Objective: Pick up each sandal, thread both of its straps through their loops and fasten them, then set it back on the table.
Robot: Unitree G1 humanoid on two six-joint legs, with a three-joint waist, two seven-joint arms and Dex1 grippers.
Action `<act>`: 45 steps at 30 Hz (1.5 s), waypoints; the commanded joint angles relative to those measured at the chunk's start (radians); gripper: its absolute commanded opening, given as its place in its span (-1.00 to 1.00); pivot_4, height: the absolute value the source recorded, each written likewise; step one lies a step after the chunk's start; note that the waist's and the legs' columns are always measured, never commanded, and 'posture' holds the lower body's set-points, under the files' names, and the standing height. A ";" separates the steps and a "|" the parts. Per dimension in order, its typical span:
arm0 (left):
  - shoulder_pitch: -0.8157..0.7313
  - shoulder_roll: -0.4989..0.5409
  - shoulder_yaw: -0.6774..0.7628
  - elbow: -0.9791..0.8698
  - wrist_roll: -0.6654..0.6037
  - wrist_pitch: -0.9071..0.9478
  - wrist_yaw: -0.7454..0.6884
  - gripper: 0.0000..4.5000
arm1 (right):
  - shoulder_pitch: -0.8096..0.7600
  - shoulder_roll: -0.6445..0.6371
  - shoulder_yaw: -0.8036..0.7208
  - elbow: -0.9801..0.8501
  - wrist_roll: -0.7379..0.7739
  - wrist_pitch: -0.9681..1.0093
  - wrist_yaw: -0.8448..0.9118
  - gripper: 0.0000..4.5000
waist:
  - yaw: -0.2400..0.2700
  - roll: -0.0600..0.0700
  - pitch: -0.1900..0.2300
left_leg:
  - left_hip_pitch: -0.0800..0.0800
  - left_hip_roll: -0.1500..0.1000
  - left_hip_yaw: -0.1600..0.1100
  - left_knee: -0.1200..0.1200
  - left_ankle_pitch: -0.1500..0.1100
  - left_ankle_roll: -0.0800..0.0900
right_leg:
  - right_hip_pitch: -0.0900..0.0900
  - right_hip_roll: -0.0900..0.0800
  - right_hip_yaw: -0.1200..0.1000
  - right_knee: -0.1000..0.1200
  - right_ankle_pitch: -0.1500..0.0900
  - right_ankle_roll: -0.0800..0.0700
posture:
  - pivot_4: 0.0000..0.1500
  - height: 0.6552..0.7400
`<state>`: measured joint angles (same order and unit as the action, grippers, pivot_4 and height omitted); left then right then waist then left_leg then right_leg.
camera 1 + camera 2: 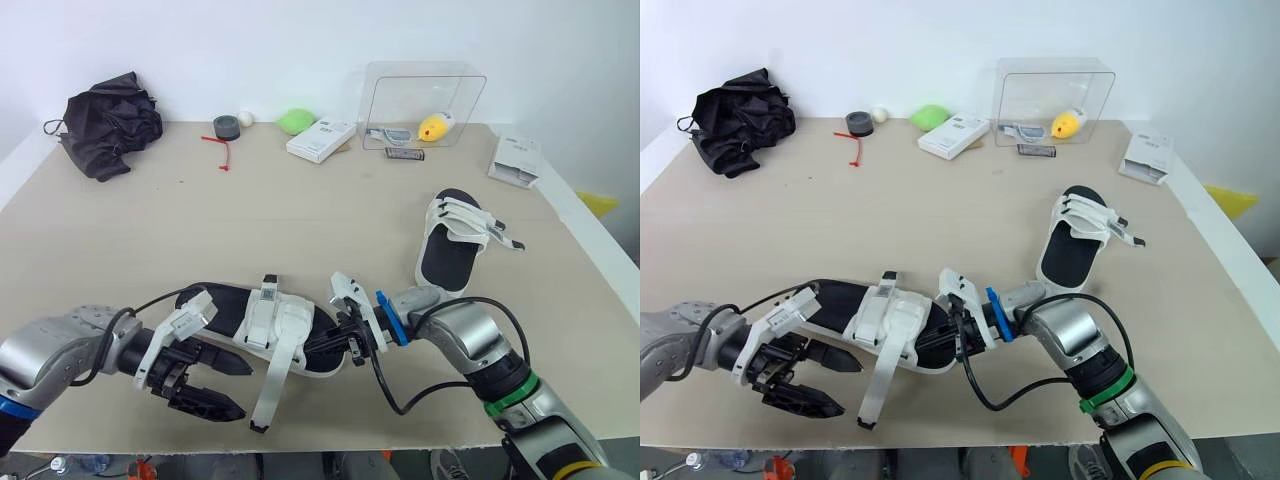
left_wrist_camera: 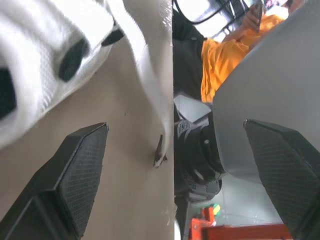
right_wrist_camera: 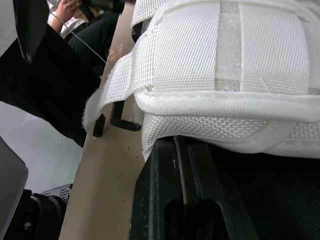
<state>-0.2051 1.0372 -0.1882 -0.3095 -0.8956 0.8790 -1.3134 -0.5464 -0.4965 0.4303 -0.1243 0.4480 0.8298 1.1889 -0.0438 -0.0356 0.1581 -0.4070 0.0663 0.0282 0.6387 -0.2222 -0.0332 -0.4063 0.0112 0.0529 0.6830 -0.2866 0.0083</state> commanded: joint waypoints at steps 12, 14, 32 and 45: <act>-0.007 -0.192 -0.059 -0.040 0.059 0.089 0.155 0.99 | 0.041 -0.009 0.021 -0.042 0.003 0.044 -0.032 -1.00 | 0.000 0.000 -0.001 | 0.000 0.000 -0.001 0.000 0.000 0.000 | 0.001 0.000 0.000 0.000 0.001 -0.002 | 1.00 1.00; -0.010 -0.209 -0.055 -0.037 0.060 0.096 0.163 0.82 | 0.044 -0.012 0.019 -0.047 0.005 0.047 -0.035 -1.00 | 0.000 0.000 -0.001 | 0.001 0.000 -0.001 0.000 0.000 0.000 | 0.001 0.000 0.000 0.000 0.001 -0.002 | 1.00 1.00; -0.060 -0.105 0.020 -0.103 -0.080 0.226 0.026 -0.98 | 0.040 -0.010 0.015 -0.043 0.015 0.051 -0.037 -1.00 | 0.000 0.000 -0.001 | 0.000 0.000 -0.001 0.000 0.000 0.000 | 0.001 0.000 0.000 0.000 0.001 -0.002 | 1.00 1.00; -0.398 -0.308 0.102 0.243 -0.173 0.400 0.198 -0.98 | 0.031 -0.003 0.019 -0.033 0.014 0.048 -0.035 -1.00 | -0.001 0.000 -0.001 | 0.000 -0.001 -0.002 0.002 0.000 0.000 | 0.001 0.001 0.000 0.001 0.003 -0.003 | 1.00 1.00</act>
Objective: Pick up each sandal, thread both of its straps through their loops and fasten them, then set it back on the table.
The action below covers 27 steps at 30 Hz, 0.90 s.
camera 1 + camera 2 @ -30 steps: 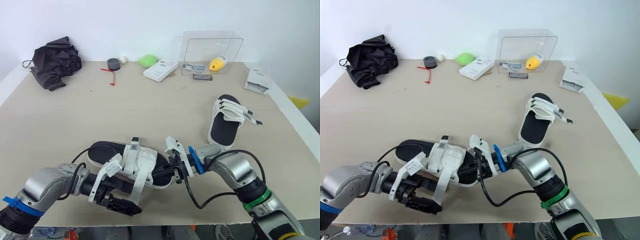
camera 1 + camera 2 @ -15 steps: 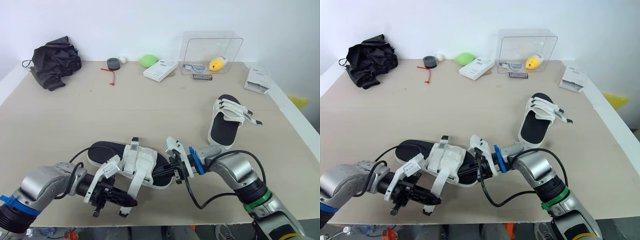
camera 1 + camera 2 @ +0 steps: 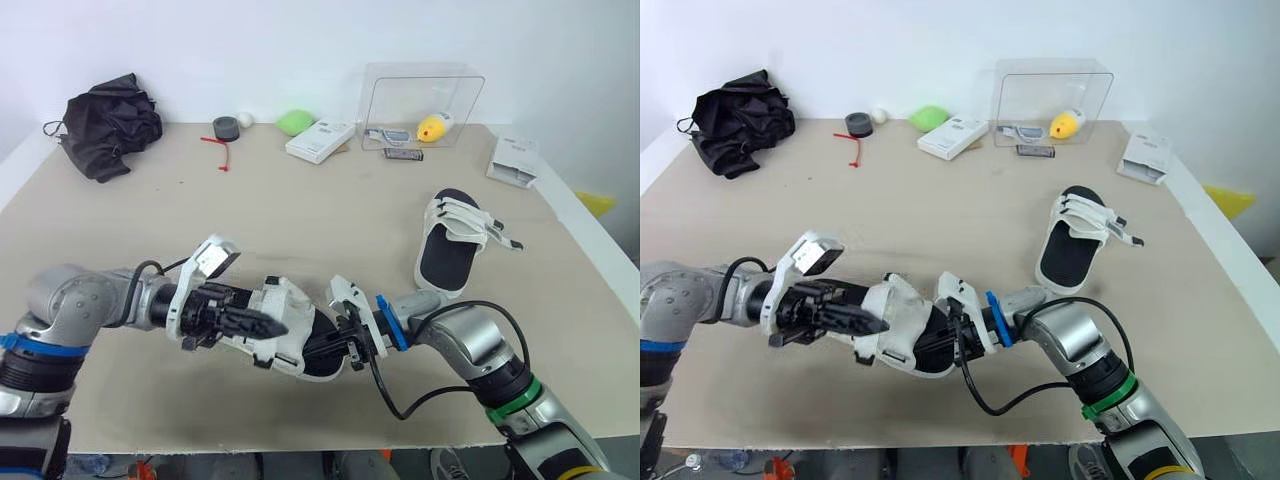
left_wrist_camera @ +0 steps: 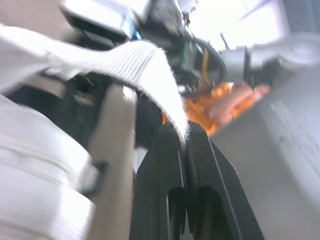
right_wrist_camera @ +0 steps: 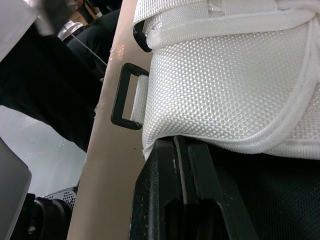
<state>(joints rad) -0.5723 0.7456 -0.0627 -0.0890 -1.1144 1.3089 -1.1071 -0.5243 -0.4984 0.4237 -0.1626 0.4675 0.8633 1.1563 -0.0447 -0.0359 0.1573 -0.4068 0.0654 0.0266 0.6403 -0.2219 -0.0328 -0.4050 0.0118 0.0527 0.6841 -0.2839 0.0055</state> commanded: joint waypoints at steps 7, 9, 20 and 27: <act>-0.090 -0.087 -0.104 0.093 0.147 -0.086 -0.069 -0.98 | 0.011 -0.003 0.022 -0.003 -0.002 0.023 -0.011 -1.00 | 0.000 0.000 0.000 | 0.000 0.000 0.000 0.000 0.000 0.000 | 0.000 0.000 -0.001 0.000 0.000 -0.001 | 1.00 1.00; -0.098 -0.087 -0.121 0.098 0.163 -0.085 -0.096 -0.98 | 0.013 -0.003 0.019 -0.007 -0.001 0.026 -0.014 -1.00 | 0.000 0.000 0.000 | 0.000 0.000 0.000 0.000 0.000 0.000 | 0.000 0.000 0.000 0.000 0.001 -0.001 | 1.00 1.00; -0.075 -0.083 -0.133 0.058 0.164 -0.032 -0.147 -0.98 | 0.019 0.000 0.014 -0.012 0.000 0.032 -0.021 -1.00 | 0.000 0.000 0.000 | 0.000 0.000 0.000 0.000 0.000 0.000 | 0.000 0.000 0.000 0.000 0.000 -0.001 | 1.00 1.00; -0.026 -0.080 -0.159 0.007 0.209 -0.091 -0.148 -0.98 | 0.016 0.002 0.018 -0.009 -0.002 0.027 -0.017 -1.00 | 0.000 0.000 0.000 | 0.000 0.000 0.000 0.000 0.000 0.000 | 0.000 0.000 0.000 0.000 0.000 -0.001 | 1.00 1.00</act>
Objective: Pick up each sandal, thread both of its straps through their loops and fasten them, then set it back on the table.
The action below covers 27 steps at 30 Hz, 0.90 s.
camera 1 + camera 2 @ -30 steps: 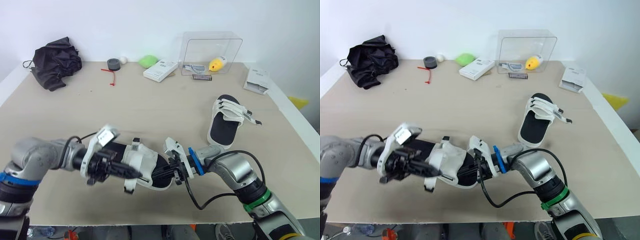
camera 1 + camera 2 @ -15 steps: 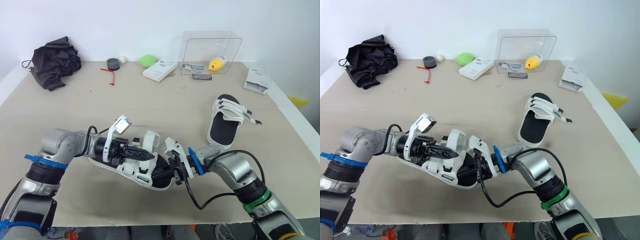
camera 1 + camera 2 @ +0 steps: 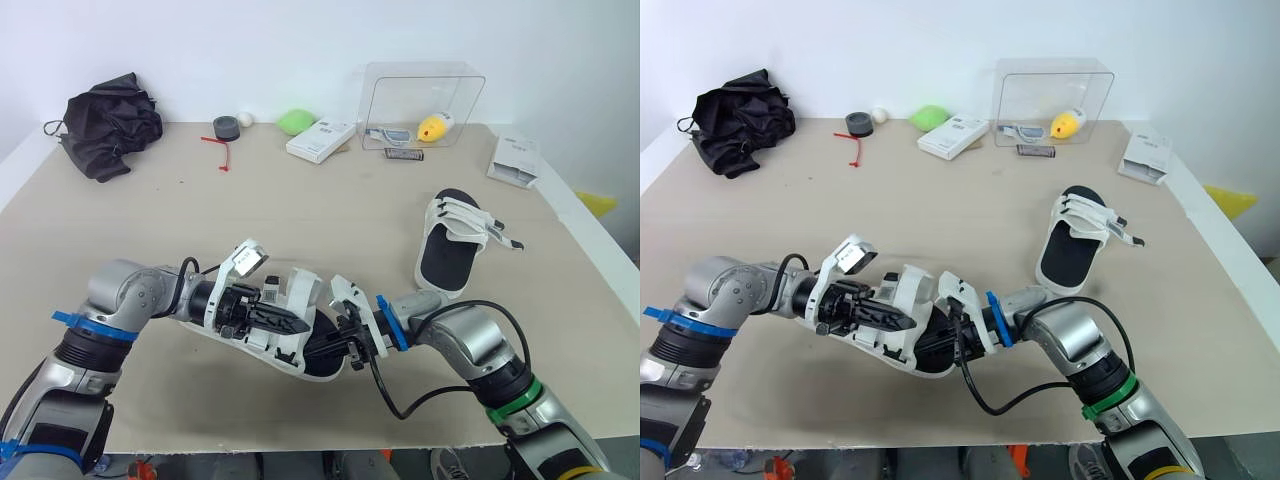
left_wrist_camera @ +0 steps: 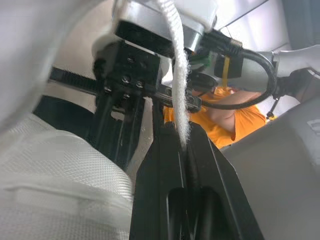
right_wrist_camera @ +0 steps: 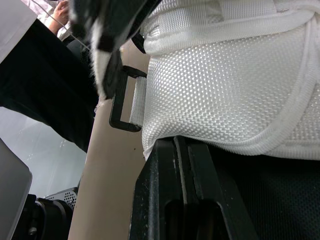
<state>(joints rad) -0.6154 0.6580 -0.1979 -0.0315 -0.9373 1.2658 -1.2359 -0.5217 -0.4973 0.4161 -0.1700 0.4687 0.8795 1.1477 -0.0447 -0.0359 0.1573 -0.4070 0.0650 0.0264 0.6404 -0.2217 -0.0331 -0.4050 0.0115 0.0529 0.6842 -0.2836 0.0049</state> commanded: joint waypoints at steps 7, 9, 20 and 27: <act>0.059 0.034 -0.081 -0.074 0.140 -0.190 -0.070 -0.98 | 0.017 0.000 0.029 -0.007 -0.004 0.010 -0.009 -1.00 | 0.000 0.000 0.000 | 0.000 0.000 0.000 0.000 0.000 0.000 | 0.000 0.000 0.000 0.000 0.000 0.000 | 1.00 1.00; 0.045 0.011 -0.059 -0.055 0.128 -0.179 -0.063 -0.98 | 0.019 0.000 0.028 -0.008 -0.003 0.012 -0.010 -1.00 | 0.001 0.001 0.000 | 0.001 0.000 0.000 0.000 0.000 0.000 | 0.001 0.000 0.000 0.000 0.000 0.000 | 1.00 1.00; -0.071 -0.093 0.122 0.037 -0.064 0.097 0.041 -0.98 | 0.020 0.002 0.029 -0.004 -0.004 0.013 -0.008 -1.00 | -0.003 0.000 0.000 | 0.000 -0.001 -0.001 0.002 0.000 0.000 | 0.001 0.000 0.000 0.000 -0.002 0.005 | 1.00 1.00; 0.031 -0.029 0.020 -0.011 0.061 -0.056 0.000 -0.98 | 0.026 0.003 0.026 -0.012 -0.002 0.017 -0.016 -1.00 | -0.001 0.001 -0.001 | 0.000 -0.001 0.000 0.001 0.000 0.000 | 0.000 0.001 0.002 0.000 0.000 0.001 | 1.00 1.00</act>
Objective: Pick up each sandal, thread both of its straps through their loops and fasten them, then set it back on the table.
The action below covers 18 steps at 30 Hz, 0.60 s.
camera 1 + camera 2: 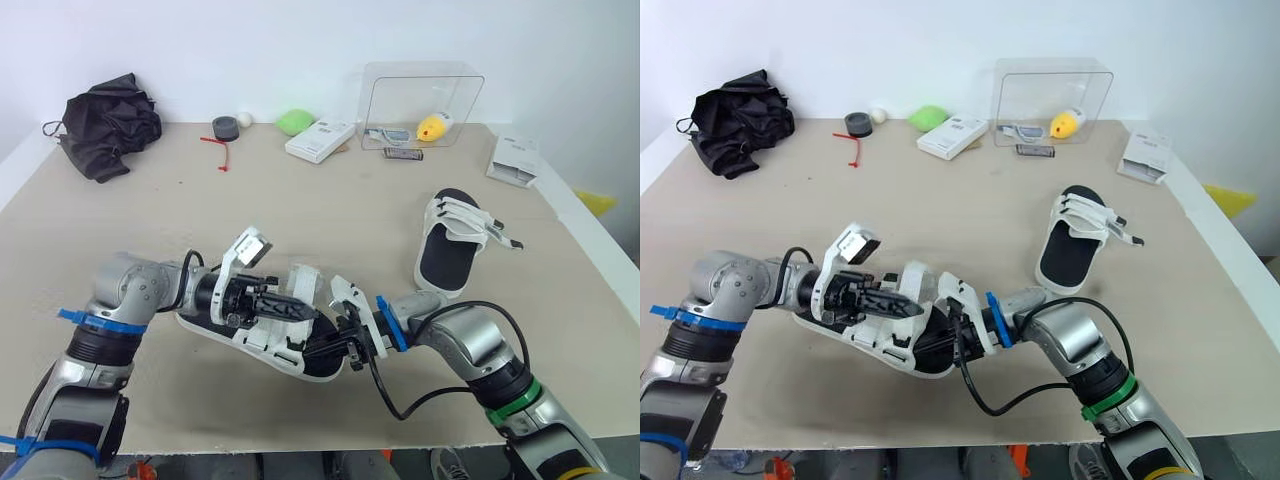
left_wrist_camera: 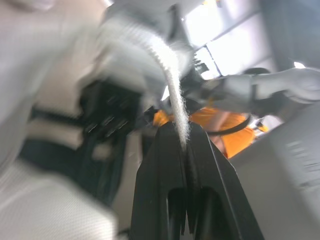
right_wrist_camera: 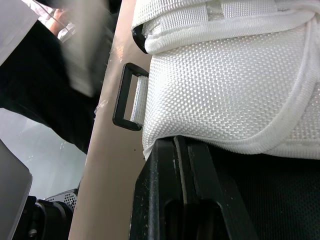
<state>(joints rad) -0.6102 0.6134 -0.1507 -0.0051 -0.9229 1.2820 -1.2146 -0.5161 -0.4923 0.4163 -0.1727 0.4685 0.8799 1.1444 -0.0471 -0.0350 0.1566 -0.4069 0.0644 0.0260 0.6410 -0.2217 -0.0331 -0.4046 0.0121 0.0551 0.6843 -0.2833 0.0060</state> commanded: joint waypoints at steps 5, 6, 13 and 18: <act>0.036 0.012 -0.033 -0.049 0.042 -0.080 -0.037 -0.98 | 0.022 -0.005 0.025 -0.013 0.001 0.021 -0.014 -1.00 | 0.002 0.000 0.000 | 0.000 0.000 0.000 0.000 0.000 0.000 | 0.001 0.000 -0.001 0.000 0.000 0.001 | 1.00 1.00; 0.035 0.012 -0.034 -0.050 0.041 -0.078 -0.039 -0.98 | 0.021 -0.006 0.026 -0.013 0.001 0.020 -0.014 -1.00 | 0.002 0.000 0.000 | 0.001 0.000 0.000 0.000 0.000 0.000 | 0.001 0.000 0.000 0.000 0.000 0.001 | 1.00 1.00; 0.048 0.017 -0.036 -0.073 0.055 -0.103 -0.042 -0.98 | 0.019 -0.007 0.024 -0.012 0.004 0.020 -0.012 -1.00 | 0.002 0.000 0.000 | 0.000 0.000 0.000 0.000 0.000 0.000 | 0.001 0.000 0.000 0.000 -0.001 0.003 | 1.00 1.00; 0.087 0.071 -0.107 -0.128 0.164 -0.262 -0.101 -0.98 | 0.015 -0.005 0.022 -0.008 0.006 0.019 -0.013 -1.00 | 0.002 0.000 0.000 | 0.000 0.000 0.000 0.000 0.000 0.000 | 0.000 0.000 0.001 0.000 -0.001 0.003 | 1.00 1.00</act>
<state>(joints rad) -0.5450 0.6610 -0.2141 -0.1015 -0.8158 1.0859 -1.2880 -0.5149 -0.4936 0.4138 -0.1750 0.4758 0.8849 1.1342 -0.0455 -0.0349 0.1565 -0.4063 0.0643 0.0266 0.6409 -0.2215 -0.0335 -0.4041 0.0121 0.0558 0.6843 -0.2835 0.0075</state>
